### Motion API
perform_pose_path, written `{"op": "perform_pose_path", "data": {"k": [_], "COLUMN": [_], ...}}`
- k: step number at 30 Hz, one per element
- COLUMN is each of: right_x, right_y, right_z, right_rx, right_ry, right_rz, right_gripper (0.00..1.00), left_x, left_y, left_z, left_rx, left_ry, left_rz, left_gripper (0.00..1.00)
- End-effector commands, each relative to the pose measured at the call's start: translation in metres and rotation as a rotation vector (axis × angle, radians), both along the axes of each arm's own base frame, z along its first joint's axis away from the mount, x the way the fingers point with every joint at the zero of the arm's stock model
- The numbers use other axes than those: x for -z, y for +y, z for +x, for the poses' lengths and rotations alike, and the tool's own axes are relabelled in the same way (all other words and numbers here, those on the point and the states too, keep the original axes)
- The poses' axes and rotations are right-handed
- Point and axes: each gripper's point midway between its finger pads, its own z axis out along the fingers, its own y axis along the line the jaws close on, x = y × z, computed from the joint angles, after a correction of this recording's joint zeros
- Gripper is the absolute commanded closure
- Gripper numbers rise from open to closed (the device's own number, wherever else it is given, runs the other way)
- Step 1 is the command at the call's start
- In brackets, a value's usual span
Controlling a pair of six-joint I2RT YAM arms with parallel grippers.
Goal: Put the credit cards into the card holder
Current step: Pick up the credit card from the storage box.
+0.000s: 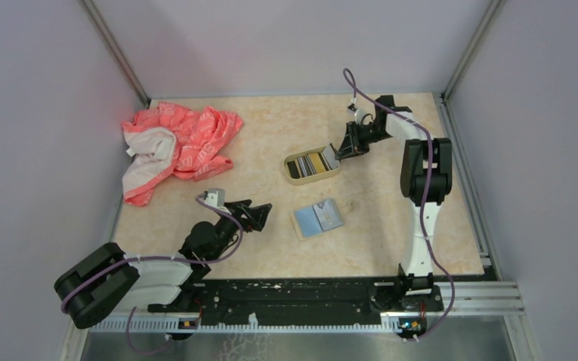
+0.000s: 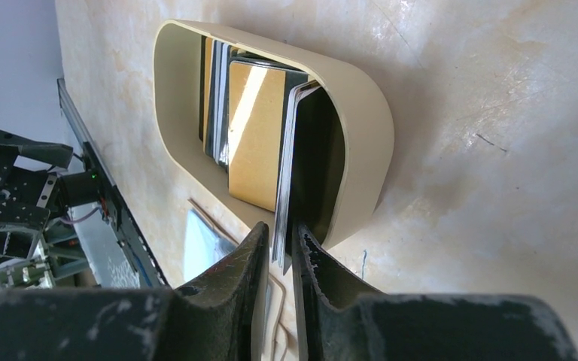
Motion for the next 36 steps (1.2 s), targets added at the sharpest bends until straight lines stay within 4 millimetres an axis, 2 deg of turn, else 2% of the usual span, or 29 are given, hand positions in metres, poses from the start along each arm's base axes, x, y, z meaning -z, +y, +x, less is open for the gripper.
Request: {"op": "perform_pose_path", "data": {"k": [1, 6, 12, 28, 36], "right_x": [-0.012, -0.011, -0.013, -0.043, -0.049], "right_y": [-0.002, -0.004, -0.008, -0.02, -0.025], "right_z": [0.009, 0.011, 0.013, 0.022, 0.022], "right_rx": [-0.006, 0.001, 0.013, 0.055, 0.062], "right_ry": [-0.042, -0.046, -0.059, -0.2, -0.223], "right_rz": [0.028, 0.015, 0.004, -0.063, -0.077], "right_gripper": [0.84, 0.93, 1.0, 1.0, 1.0], "left_x": [0.02, 0.02, 0.019, 0.02, 0.019], "left_y": [0.013, 0.013, 0.013, 0.014, 0.014], "left_z": [-0.012, -0.012, -0.013, -0.013, -0.014], "left_rx": [0.003, 0.003, 0.003, 0.003, 0.003], "left_ry": [0.026, 0.025, 0.024, 0.024, 0.02], "left_rz": [0.014, 0.013, 0.012, 0.011, 0.007], "left_gripper": [0.05, 0.05, 0.05, 0.05, 0.05]}}
